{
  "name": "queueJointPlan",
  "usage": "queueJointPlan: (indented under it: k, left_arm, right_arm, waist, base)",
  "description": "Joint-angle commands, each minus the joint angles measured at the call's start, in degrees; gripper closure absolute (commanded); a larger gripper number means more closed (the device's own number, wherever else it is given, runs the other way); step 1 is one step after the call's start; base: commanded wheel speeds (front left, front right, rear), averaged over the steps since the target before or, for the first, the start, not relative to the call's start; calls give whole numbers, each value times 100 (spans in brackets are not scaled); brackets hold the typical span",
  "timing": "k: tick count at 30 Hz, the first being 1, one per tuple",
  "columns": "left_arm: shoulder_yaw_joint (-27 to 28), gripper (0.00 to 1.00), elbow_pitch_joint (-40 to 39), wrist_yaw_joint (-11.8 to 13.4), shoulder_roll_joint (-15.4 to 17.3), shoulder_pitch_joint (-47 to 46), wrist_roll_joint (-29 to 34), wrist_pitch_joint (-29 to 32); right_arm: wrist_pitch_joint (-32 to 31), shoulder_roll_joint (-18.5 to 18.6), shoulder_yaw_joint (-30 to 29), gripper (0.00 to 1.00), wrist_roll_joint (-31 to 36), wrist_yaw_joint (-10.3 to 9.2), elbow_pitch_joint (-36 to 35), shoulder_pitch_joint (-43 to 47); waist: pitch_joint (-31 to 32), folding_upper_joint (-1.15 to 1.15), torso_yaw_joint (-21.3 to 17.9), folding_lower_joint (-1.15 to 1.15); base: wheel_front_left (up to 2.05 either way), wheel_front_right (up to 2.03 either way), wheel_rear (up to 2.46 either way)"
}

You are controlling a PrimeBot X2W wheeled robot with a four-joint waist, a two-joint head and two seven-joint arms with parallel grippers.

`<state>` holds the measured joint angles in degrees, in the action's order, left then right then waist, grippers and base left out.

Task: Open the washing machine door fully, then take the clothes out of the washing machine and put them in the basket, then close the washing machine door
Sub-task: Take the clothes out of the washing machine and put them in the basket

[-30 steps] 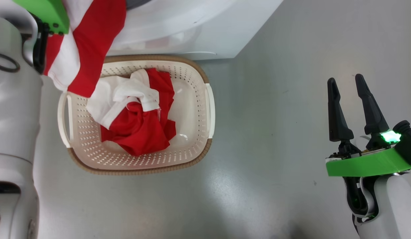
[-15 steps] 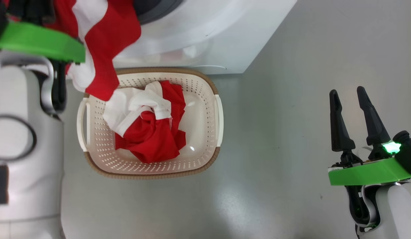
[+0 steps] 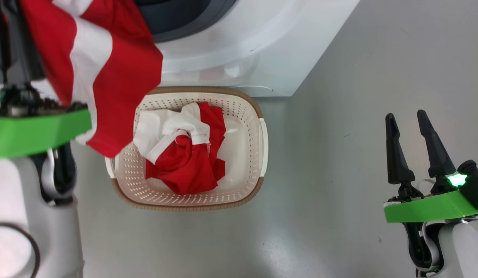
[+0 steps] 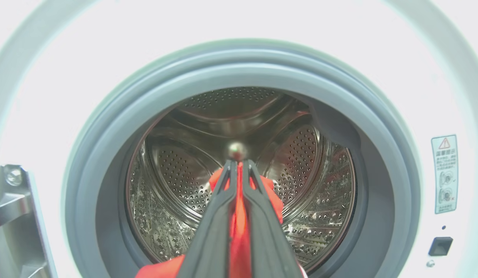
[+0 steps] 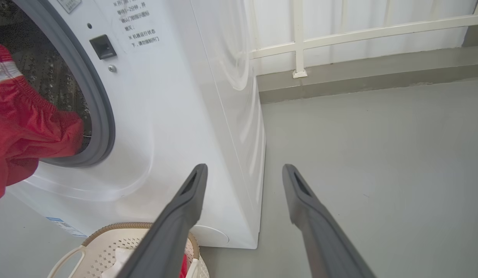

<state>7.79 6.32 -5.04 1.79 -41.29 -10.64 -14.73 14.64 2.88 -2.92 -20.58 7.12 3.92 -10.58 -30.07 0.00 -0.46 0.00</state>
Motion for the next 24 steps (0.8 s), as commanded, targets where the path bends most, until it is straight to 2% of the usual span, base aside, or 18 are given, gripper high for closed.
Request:
queueJointPlan:
  k: [1,5,10,15,18,24]
  left_arm:
    - [174,100,-457,-42,130,337,-14,-27]
    - [141,100,-820,-16,115,649,-91,-27]
    - [-228,100,-1022,148,111,1165,-316,-27]
    - [-604,100,-585,245,110,1438,-478,-27]
    - [-807,100,-64,270,110,1471,-507,-27]
    - [-1025,100,825,193,110,1326,-514,-27]
  right_arm:
    - [36,-1,119,0,50,36,-133,139]
    - [36,-1,124,0,56,36,-135,157]
    - [36,-1,119,0,64,36,-142,162]
    - [36,-1,154,0,71,36,-152,125]
    - [36,-1,208,0,74,36,-164,40]
    - [36,-1,212,0,49,36,-203,-36]
  waist:
    - [24,0,11,0]
    - [35,0,18,0]
    - [4,0,32,0]
    - [-77,0,28,0]
    - [-195,0,-24,0]
    - [-434,0,-113,0]
  base:
    - [0,0,0]
    - [0,0,0]
    - [0,0,0]
    - [0,0,0]
    - [0,0,0]
    - [0,0,0]
